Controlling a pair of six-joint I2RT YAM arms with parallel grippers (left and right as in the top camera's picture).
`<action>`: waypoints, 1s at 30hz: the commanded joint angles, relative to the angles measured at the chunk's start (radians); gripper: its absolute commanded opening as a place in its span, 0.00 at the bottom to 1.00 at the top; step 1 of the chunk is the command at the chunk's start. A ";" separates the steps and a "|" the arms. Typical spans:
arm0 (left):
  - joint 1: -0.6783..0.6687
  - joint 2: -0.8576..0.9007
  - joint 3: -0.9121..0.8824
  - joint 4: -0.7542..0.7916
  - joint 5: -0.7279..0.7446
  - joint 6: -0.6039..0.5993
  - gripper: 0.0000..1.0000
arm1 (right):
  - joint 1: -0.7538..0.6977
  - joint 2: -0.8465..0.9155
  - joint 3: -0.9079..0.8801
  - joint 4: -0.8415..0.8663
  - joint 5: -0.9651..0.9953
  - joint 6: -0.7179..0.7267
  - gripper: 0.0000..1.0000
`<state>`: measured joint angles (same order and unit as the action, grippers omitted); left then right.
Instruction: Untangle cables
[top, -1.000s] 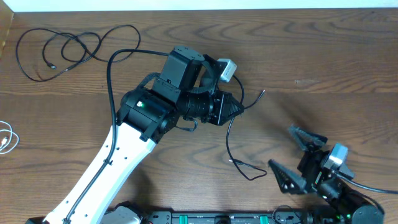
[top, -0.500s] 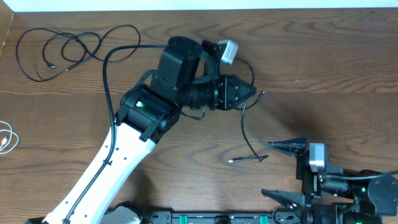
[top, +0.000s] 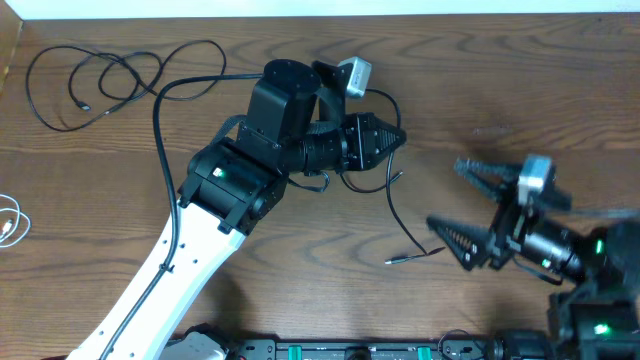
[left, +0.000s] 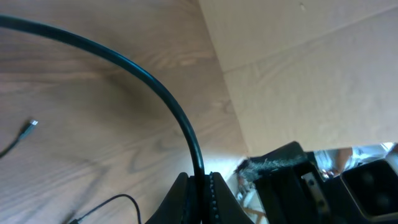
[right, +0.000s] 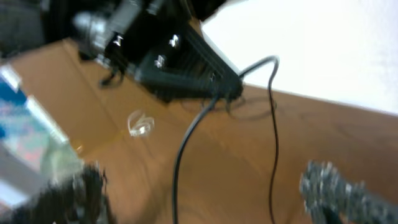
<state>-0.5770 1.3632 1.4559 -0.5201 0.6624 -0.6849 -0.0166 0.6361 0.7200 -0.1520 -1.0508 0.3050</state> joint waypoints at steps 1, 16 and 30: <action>0.003 -0.014 0.027 0.000 -0.087 -0.008 0.07 | -0.003 0.129 0.217 -0.330 0.092 -0.224 0.99; 0.004 -0.019 0.027 0.006 -0.200 -0.200 0.08 | 0.023 0.266 0.457 -0.946 0.073 -0.595 0.67; 0.003 -0.046 0.027 0.139 -0.036 -0.431 0.08 | 0.299 0.318 0.457 -0.891 0.415 -0.608 0.61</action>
<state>-0.5762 1.3350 1.4563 -0.3912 0.5617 -1.0416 0.2451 0.9249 1.1816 -1.0592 -0.7525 -0.3191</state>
